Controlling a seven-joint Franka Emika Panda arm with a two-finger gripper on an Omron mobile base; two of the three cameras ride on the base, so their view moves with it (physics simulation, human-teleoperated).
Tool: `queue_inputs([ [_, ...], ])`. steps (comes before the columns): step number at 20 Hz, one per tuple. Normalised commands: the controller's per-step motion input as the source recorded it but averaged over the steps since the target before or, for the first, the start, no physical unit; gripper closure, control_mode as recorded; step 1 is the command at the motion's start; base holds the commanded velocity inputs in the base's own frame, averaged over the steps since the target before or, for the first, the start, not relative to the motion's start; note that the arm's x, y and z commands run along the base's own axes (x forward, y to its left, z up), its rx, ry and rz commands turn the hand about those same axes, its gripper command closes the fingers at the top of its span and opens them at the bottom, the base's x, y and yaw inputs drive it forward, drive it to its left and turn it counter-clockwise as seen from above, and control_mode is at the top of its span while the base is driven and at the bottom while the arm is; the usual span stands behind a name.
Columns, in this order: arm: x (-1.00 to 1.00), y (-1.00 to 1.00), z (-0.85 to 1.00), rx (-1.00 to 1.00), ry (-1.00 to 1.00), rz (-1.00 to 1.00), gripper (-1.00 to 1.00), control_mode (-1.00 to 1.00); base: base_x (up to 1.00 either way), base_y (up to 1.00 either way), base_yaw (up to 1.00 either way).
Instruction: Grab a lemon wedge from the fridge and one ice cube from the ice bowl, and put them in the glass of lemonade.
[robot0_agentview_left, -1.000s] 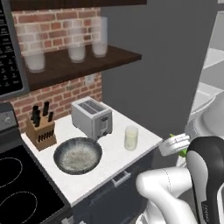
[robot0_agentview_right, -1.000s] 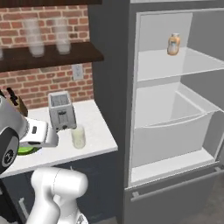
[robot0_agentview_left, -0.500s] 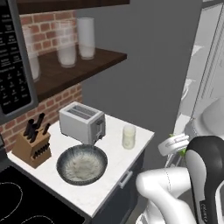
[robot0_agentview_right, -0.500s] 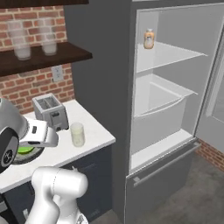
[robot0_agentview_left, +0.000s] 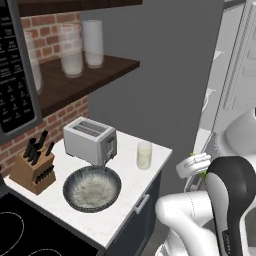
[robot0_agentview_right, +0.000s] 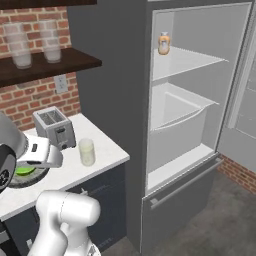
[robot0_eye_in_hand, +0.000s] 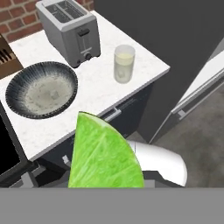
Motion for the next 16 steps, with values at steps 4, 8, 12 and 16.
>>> queue_inputs([
  [4,0.00,0.00,0.00,0.00,0.00,0.00,1.00,-1.00,0.00,0.00,0.00],
  [8,0.00,0.00,0.00,0.00,0.00,0.00,1.00,-1.00,0.00,0.00,0.00],
  [12,0.01,0.00,0.00,0.00,0.00,0.01,1.00,-1.00,0.00,0.00,0.00],
  [16,0.00,-0.14,-0.06,-0.02,-0.03,0.19,1.00,-1.00,0.00,0.00,0.00],
])
